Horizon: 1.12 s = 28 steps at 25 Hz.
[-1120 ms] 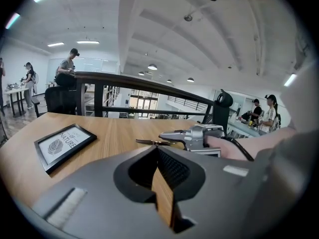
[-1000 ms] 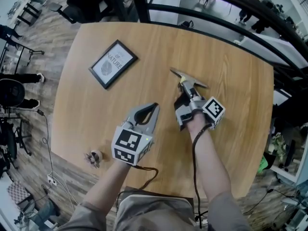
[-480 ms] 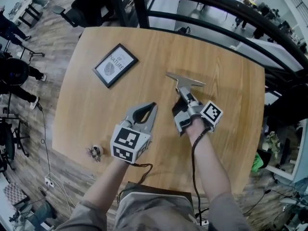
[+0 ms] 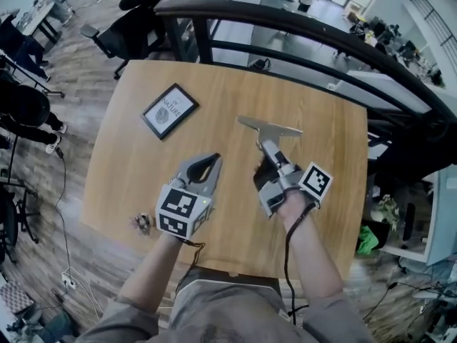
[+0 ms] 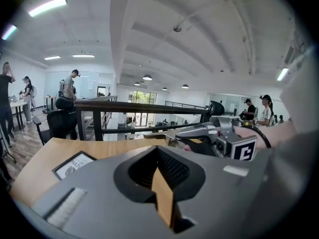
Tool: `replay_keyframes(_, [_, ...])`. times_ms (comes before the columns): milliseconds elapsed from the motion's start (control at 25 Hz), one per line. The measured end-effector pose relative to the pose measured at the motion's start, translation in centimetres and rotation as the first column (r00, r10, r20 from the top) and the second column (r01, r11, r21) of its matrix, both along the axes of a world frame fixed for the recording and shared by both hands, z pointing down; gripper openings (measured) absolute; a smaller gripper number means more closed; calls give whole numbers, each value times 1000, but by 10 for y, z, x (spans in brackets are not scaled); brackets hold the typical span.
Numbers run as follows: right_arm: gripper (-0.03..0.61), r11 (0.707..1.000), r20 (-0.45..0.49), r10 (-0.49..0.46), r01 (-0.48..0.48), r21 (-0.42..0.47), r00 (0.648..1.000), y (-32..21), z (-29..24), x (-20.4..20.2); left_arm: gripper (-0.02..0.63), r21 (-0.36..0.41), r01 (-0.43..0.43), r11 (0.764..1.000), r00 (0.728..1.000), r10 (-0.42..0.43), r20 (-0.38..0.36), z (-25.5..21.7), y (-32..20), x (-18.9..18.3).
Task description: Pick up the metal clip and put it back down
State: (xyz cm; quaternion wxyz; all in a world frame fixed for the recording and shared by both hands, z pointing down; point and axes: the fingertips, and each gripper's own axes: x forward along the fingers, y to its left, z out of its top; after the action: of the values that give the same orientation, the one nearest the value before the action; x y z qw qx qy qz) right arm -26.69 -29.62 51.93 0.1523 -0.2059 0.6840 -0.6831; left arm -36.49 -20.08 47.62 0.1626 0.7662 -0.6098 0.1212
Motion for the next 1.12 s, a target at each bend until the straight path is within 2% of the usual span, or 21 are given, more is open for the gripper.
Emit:
replay_keyframes(400, [18,999,52,10,-12,41,999,55,-78,65,2,89,-91,992,989,80,122,-68,33,49])
replay_keyframes(640, [18,999,63,-7,5,36,998,81,-98,76,2,89,-115,989,986,103,129,-92,49,51])
replay_keyframes(920, [19,1000,68,-27,27,2,997,126,-100,90,2,81,-69,994,994,62,88,-98,90,53])
replay_keyframes(1120, [18,998,51,-44,47,-45,998,149,-85,91,2,74,-52,996,994,44,101,-97,106,45])
